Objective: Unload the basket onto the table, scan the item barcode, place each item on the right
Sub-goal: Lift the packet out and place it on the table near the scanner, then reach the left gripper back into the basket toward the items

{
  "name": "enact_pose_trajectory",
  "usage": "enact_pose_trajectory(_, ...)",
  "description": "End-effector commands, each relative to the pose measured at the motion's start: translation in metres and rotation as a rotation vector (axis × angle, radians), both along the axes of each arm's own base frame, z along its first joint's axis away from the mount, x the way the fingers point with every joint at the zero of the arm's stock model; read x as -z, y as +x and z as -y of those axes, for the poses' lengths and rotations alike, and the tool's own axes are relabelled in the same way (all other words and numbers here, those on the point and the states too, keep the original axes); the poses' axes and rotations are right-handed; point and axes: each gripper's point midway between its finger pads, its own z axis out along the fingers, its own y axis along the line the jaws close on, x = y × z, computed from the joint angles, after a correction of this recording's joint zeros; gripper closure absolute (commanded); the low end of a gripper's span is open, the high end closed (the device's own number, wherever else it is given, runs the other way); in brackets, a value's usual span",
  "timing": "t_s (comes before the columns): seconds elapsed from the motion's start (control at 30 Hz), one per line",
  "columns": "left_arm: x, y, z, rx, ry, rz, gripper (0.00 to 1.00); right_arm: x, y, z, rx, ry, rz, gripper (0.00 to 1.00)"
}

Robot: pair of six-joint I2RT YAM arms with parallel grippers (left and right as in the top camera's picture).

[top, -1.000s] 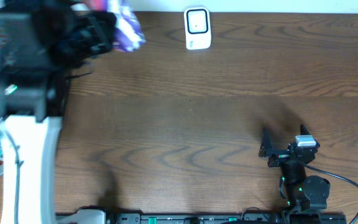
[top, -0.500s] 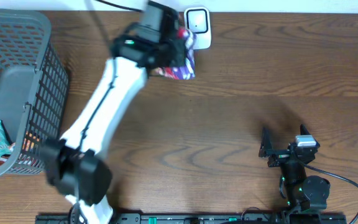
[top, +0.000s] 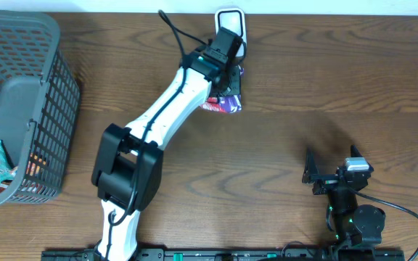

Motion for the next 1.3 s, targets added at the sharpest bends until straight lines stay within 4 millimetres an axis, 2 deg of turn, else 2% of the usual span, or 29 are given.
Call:
enact_pose_trajectory(0.0,-0.005,0.002,0.006,-0.029,-0.008,0.014,0.61,0.000,0.000,-0.001,-0.001,-0.004,0.001,0.01)
enact_pose_trajectory(0.03,-0.005,0.000,0.009,-0.024,-0.009,0.015,0.54,0.000,0.000,-0.001,-0.001,-0.004,0.001,0.01)
enact_pose_trajectory(0.1,-0.006,-0.001,0.012,-0.017,-0.011,0.017,0.47,0.000,0.000,-0.001,-0.001,-0.004,0.001,0.01)
enact_pose_trajectory(0.17,-0.008,-0.003,0.012,-0.013,-0.010,0.016,0.47,0.000,0.000,-0.001,-0.001,-0.004,0.001,0.01)
enact_pose_trajectory(0.23,-0.019,-0.005,0.011,-0.004,-0.014,0.031,0.47,0.000,0.000,-0.001,-0.001,-0.003,0.001,0.01)
enact_pose_trajectory(0.3,-0.039,-0.004,0.009,0.024,-0.020,0.076,0.45,0.000,0.000,-0.001,-0.001,-0.004,0.001,0.01)
enact_pose_trajectory(0.37,-0.068,-0.002,0.003,0.047,-0.032,0.141,0.40,0.000,0.000,-0.001,-0.001,-0.004,0.001,0.01)
enact_pose_trajectory(0.43,-0.099,0.002,-0.013,0.012,-0.027,0.214,0.39,0.000,0.000,-0.001,-0.001,-0.003,0.001,0.01)
enact_pose_trajectory(0.47,-0.114,0.003,-0.025,-0.017,-0.015,0.251,0.32,0.000,0.000,-0.001,-0.001,-0.004,0.001,0.01)
enact_pose_trajectory(0.5,-0.131,0.005,-0.038,-0.051,0.001,0.291,0.26,0.000,0.000,-0.001,-0.001,-0.004,0.001,0.01)
enact_pose_trajectory(0.57,-0.166,0.005,-0.075,-0.141,0.048,0.376,0.22,0.000,0.000,-0.001,-0.001,-0.003,0.001,0.01)
enact_pose_trajectory(0.63,-0.194,0.003,-0.110,-0.230,0.094,0.441,0.19,0.000,0.000,-0.001,-0.001,-0.004,0.001,0.01)
enact_pose_trajectory(0.73,-0.227,-0.004,-0.163,-0.362,0.160,0.514,0.13,0.000,0.000,-0.001,-0.001,-0.004,0.001,0.01)
enact_pose_trajectory(0.83,-0.251,-0.015,-0.219,-0.505,0.238,0.561,0.05,0.000,0.000,-0.001,-0.001,-0.004,0.001,0.01)
enact_pose_trajectory(0.97,-0.260,-0.030,-0.293,-0.682,0.340,0.552,0.00,0.000,0.000,-0.001,-0.001,-0.004,0.001,0.01)
enact_pose_trajectory(1.1,-0.252,-0.049,-0.363,-0.867,0.388,0.480,0.02,0.000,0.000,-0.001,-0.001,-0.004,0.001,0.01)
enact_pose_trajectory(1.27,-0.243,-0.082,-0.435,-1.125,0.399,0.411,0.02,0.000,0.000,-0.001,-0.001,-0.003,0.001,0.01)
